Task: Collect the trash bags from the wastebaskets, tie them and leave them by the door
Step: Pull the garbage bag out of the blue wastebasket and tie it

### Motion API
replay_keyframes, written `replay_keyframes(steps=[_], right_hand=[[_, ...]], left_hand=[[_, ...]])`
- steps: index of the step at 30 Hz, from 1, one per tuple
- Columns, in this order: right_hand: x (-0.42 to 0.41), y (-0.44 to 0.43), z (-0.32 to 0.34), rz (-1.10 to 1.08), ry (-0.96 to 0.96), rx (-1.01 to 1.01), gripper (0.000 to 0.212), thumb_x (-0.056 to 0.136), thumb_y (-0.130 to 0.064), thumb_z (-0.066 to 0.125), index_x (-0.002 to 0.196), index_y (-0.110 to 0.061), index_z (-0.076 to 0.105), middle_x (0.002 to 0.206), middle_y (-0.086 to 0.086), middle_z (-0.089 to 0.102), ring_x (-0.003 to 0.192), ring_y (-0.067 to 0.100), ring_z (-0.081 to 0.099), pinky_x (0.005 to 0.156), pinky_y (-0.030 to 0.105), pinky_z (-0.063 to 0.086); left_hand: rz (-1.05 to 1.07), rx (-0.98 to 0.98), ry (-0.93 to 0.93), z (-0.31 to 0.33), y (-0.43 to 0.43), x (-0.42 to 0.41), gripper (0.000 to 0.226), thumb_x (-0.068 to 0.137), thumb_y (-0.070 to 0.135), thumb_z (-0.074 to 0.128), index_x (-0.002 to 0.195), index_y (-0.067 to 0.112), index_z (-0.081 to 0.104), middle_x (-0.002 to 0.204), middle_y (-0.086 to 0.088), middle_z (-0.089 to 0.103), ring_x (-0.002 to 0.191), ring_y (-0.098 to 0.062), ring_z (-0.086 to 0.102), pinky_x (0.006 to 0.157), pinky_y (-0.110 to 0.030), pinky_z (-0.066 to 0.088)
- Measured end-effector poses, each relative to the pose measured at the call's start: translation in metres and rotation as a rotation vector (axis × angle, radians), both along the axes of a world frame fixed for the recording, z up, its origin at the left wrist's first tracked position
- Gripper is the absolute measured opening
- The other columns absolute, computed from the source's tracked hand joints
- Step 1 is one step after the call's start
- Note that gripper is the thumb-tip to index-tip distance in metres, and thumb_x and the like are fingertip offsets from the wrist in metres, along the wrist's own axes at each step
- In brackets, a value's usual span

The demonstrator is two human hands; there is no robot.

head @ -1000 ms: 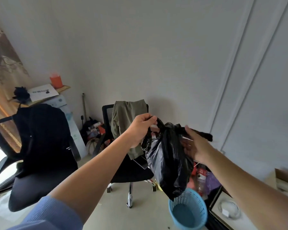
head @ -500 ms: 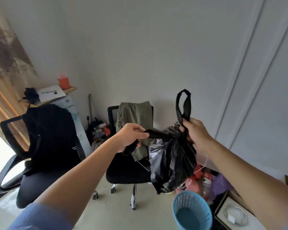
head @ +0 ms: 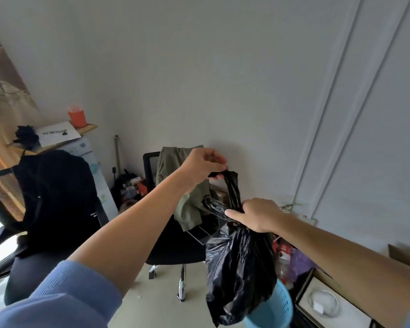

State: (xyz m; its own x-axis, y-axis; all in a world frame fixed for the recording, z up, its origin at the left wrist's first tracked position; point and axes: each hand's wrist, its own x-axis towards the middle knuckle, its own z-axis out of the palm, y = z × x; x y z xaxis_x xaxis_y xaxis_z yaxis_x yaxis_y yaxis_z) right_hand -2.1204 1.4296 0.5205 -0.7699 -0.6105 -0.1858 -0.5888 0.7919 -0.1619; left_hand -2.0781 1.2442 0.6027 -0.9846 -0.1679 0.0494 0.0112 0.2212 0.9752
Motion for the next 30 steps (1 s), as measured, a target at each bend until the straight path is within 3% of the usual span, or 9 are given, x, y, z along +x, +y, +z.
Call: replay_keyframes(steps=[4, 7, 10, 13, 15, 19, 24, 28, 30], right_hand=[[0.0, 0.015, -0.01, 0.016, -0.181, -0.206, 0.054, 0.095, -0.055, 0.041, 0.075, -0.008, 0.055, 0.067, 0.01, 0.058, 0.064, 0.025, 0.058, 0.073, 0.039, 0.049], [0.002, 0.027, -0.008, 0.007, -0.363, -0.393, 0.031, 0.091, -0.045, 0.052, 0.064, -0.032, 0.059, 0.06, -0.008, 0.052, 0.062, 0.015, 0.052, 0.066, 0.036, 0.042], [-0.003, 0.031, -0.012, -0.059, -0.495, -0.568, 0.023, 0.092, -0.033, 0.059, 0.069, -0.034, 0.061, 0.065, -0.009, 0.052, 0.063, 0.008, 0.051, 0.066, 0.028, 0.042], [-0.013, 0.037, -0.02, -0.214, -0.578, -0.669, 0.026, 0.096, -0.027, 0.056, 0.101, -0.004, 0.066, 0.077, 0.005, 0.057, 0.062, 0.011, 0.053, 0.062, 0.026, 0.043], [-0.017, 0.042, -0.022, -0.349, -0.646, -0.685, 0.028, 0.093, -0.03, 0.056, 0.104, -0.006, 0.066, 0.08, 0.008, 0.061, 0.068, 0.018, 0.055, 0.059, 0.03, 0.041], [-0.025, 0.045, -0.017, -0.482, -0.793, -0.85, 0.013, 0.085, -0.022, 0.061, 0.091, -0.012, 0.067, 0.063, 0.002, 0.064, 0.058, 0.013, 0.06, 0.05, 0.025, 0.038], [-0.029, 0.048, -0.001, -0.409, -1.132, -1.006, 0.016, 0.077, -0.031, 0.07, 0.088, -0.019, 0.066, 0.068, 0.0, 0.063, 0.062, 0.012, 0.059, 0.054, 0.025, 0.036], [-0.031, 0.053, 0.008, -0.253, -1.277, -1.035, 0.022, 0.077, -0.044, 0.073, 0.084, -0.023, 0.072, 0.072, -0.002, 0.058, 0.065, 0.011, 0.056, 0.059, 0.026, 0.039], [-0.03, 0.057, 0.009, -0.204, -1.32, -1.074, 0.017, 0.08, -0.039, 0.072, 0.085, -0.022, 0.07, 0.073, -0.001, 0.058, 0.065, 0.011, 0.058, 0.056, 0.025, 0.044]], left_hand=[[0.172, -0.078, -0.154, -0.013, -0.017, -0.006, 0.032, 0.095, 0.037, 0.055, 0.117, 0.014, 0.063, 0.105, -0.003, 0.065, 0.087, -0.017, 0.061, 0.069, -0.027, 0.05], [0.019, -0.186, -0.37, -0.038, -0.024, 0.005, 0.049, 0.09, 0.05, 0.057, 0.129, 0.02, 0.055, 0.115, 0.001, 0.061, 0.101, -0.023, 0.063, 0.07, -0.03, 0.052], [-0.22, -0.082, -0.466, -0.066, -0.019, 0.014, 0.037, 0.082, 0.026, 0.075, 0.113, 0.01, 0.063, 0.095, -0.004, 0.067, 0.07, -0.02, 0.068, 0.052, -0.025, 0.046], [-0.115, 0.092, -0.37, -0.076, -0.018, 0.016, 0.009, 0.08, 0.003, 0.073, 0.088, -0.002, 0.069, 0.059, -0.008, 0.057, 0.045, -0.013, 0.05, 0.045, -0.021, 0.035], [-0.044, 0.209, -0.294, -0.073, -0.02, 0.017, 0.005, 0.081, -0.001, 0.071, 0.079, 0.0, 0.066, 0.055, -0.006, 0.055, 0.044, -0.012, 0.05, 0.046, -0.02, 0.038], [-0.016, 0.364, -0.205, -0.072, -0.012, 0.024, 0.011, 0.082, 0.001, 0.07, 0.089, 0.007, 0.064, 0.08, -0.01, 0.07, 0.067, -0.018, 0.066, 0.06, -0.025, 0.052], [-0.161, -0.066, -0.268, -0.09, 0.018, 0.033, 0.055, 0.074, 0.016, 0.082, 0.123, 0.02, 0.059, 0.116, -0.002, 0.067, 0.104, -0.015, 0.065, 0.093, -0.029, 0.05], [-0.183, -0.196, -0.201, -0.089, 0.039, 0.034, 0.007, 0.082, 0.017, 0.075, 0.08, 0.02, 0.069, 0.071, 0.0, 0.061, 0.066, -0.013, 0.055, 0.066, -0.027, 0.045], [-0.149, -0.23, -0.216, -0.088, 0.036, 0.032, 0.025, 0.086, 0.021, 0.072, 0.063, 0.021, 0.061, 0.058, 0.002, 0.046, 0.054, -0.012, 0.04, 0.055, -0.028, 0.031]])
